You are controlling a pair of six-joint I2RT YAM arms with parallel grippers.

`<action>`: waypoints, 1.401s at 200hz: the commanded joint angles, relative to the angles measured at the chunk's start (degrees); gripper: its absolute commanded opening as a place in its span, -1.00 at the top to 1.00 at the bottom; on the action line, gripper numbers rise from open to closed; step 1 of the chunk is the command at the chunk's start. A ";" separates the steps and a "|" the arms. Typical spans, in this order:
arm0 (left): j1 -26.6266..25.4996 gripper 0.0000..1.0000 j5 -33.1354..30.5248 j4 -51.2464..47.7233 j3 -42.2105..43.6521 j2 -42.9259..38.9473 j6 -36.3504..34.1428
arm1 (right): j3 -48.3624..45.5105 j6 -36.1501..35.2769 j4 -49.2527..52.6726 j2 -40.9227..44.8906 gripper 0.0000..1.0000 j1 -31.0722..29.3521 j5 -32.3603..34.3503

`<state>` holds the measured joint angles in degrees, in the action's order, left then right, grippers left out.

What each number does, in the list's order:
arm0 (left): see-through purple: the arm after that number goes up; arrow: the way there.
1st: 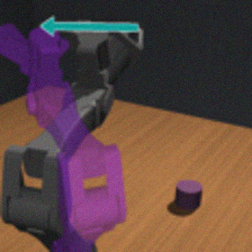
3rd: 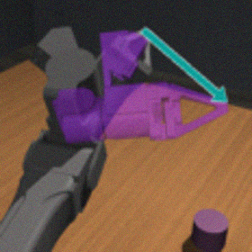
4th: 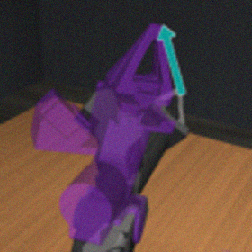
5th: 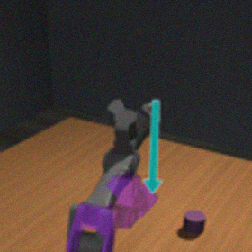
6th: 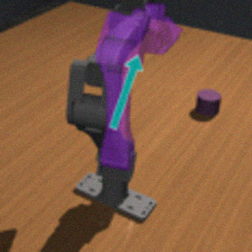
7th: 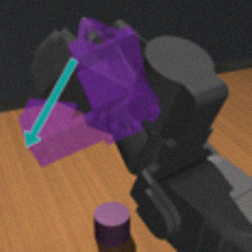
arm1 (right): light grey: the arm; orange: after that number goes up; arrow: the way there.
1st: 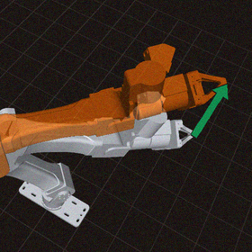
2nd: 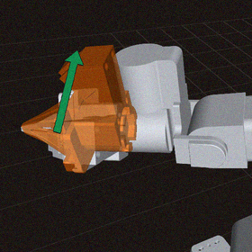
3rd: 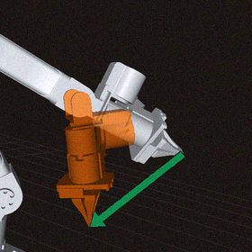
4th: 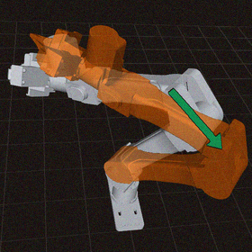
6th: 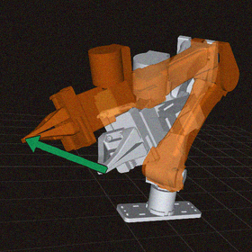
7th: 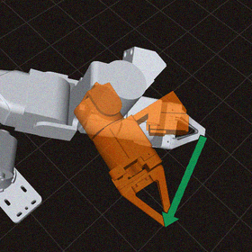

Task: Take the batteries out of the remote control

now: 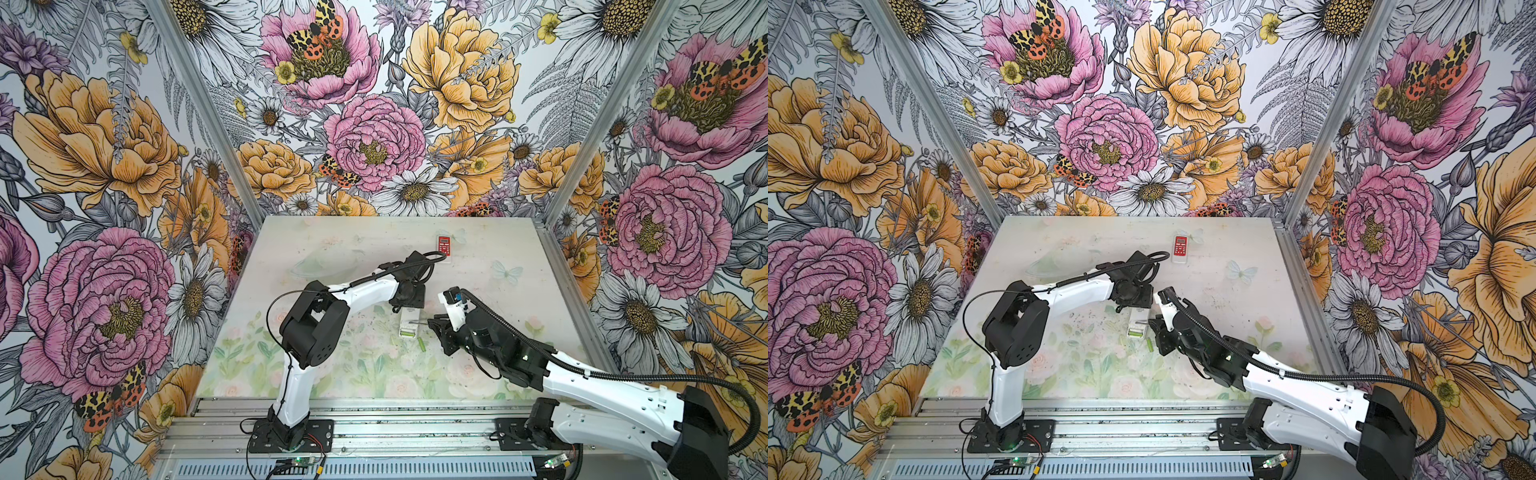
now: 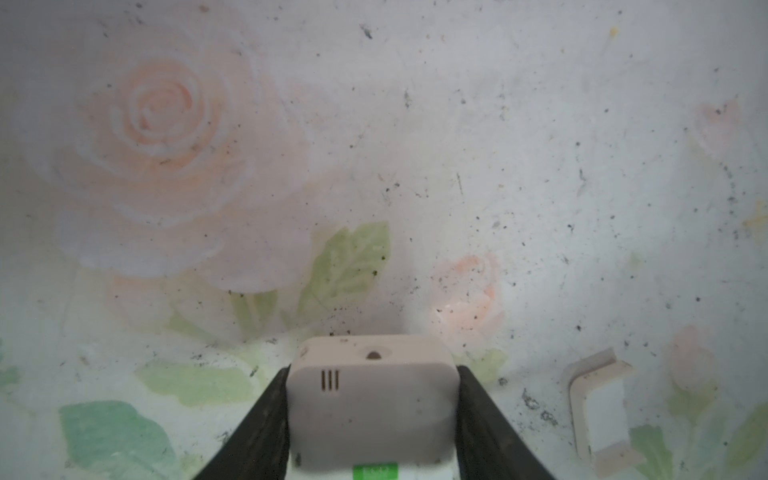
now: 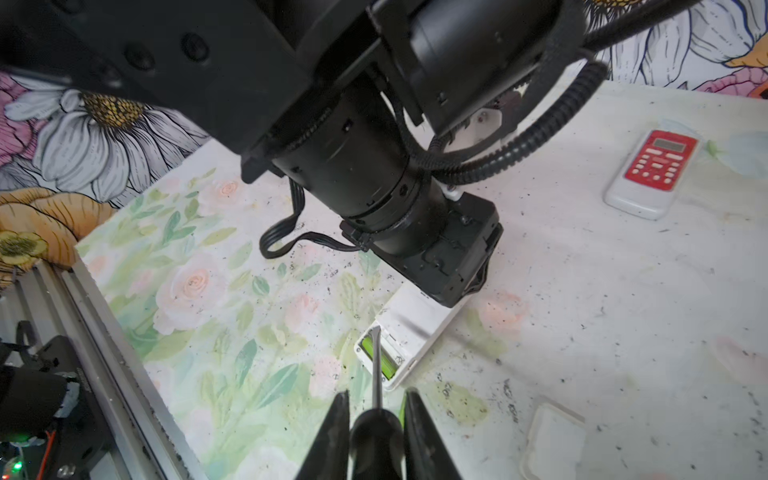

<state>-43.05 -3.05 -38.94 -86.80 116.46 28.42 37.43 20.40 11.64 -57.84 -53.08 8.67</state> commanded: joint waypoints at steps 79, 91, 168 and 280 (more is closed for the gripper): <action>-2.08 0.40 -3.27 -6.34 -3.10 2.45 -2.85 | 5.24 -7.34 9.22 -3.68 1.00 -0.59 -3.98; -2.37 0.40 -3.36 -6.33 -3.35 2.62 -2.91 | 5.42 -7.75 9.10 -4.01 1.00 -0.71 -4.87; -3.50 0.40 -3.10 -6.31 -4.89 4.11 -2.31 | 5.85 -7.74 6.96 -6.34 1.00 -1.32 -7.08; -4.09 0.39 -3.88 -6.32 -5.12 4.03 -3.55 | 6.62 -10.59 9.28 -6.13 1.00 -1.36 -6.82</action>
<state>-46.65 -5.30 -45.21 -90.24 119.94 26.39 41.52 11.33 20.62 -64.58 -54.08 2.24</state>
